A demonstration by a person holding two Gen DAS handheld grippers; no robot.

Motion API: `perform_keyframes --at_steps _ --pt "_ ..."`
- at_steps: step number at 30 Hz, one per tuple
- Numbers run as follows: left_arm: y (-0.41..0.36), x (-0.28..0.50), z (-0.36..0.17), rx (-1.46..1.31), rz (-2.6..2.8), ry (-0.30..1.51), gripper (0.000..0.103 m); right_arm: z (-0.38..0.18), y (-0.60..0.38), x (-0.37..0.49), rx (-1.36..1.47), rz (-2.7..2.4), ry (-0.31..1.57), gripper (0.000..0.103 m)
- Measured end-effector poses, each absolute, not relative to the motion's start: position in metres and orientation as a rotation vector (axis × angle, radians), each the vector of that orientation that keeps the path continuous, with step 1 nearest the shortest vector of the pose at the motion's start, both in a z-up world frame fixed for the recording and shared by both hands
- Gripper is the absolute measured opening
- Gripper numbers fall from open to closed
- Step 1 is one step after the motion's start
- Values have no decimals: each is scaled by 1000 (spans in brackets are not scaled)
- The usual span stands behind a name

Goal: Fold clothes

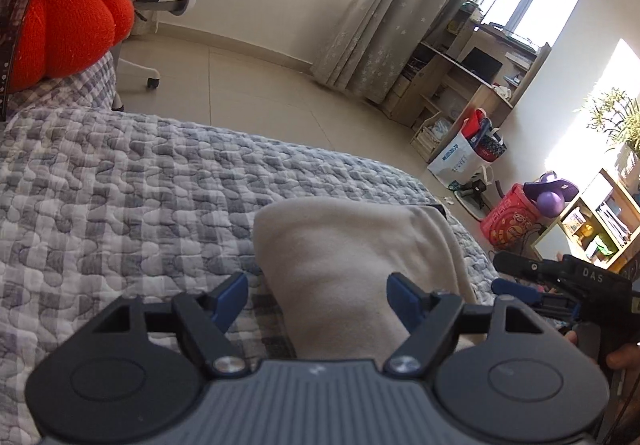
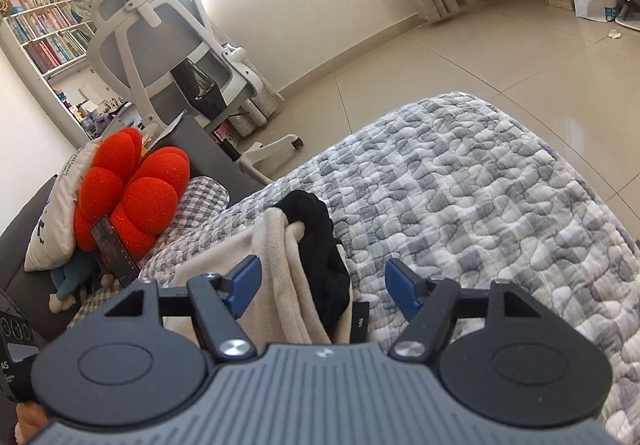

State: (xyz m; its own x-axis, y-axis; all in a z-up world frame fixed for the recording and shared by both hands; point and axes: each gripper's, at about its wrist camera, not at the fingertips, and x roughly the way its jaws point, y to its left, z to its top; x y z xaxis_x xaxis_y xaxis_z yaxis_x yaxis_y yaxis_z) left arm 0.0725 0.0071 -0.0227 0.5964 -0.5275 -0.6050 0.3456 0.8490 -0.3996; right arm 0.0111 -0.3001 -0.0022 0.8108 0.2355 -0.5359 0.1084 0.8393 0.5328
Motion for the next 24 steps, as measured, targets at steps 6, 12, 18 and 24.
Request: perform_keyframes --at_steps 6,12,18,24 --pt "-17 66 -4 -105 -358 888 81 24 -284 1 443 -2 681 89" --pt "-31 58 12 -40 -293 922 91 39 -270 -5 342 -2 702 101" --pt "-38 58 27 36 -248 954 102 53 -257 2 235 -43 748 103" --pt "-43 65 21 75 -211 1013 103 66 -235 20 119 -77 783 103"
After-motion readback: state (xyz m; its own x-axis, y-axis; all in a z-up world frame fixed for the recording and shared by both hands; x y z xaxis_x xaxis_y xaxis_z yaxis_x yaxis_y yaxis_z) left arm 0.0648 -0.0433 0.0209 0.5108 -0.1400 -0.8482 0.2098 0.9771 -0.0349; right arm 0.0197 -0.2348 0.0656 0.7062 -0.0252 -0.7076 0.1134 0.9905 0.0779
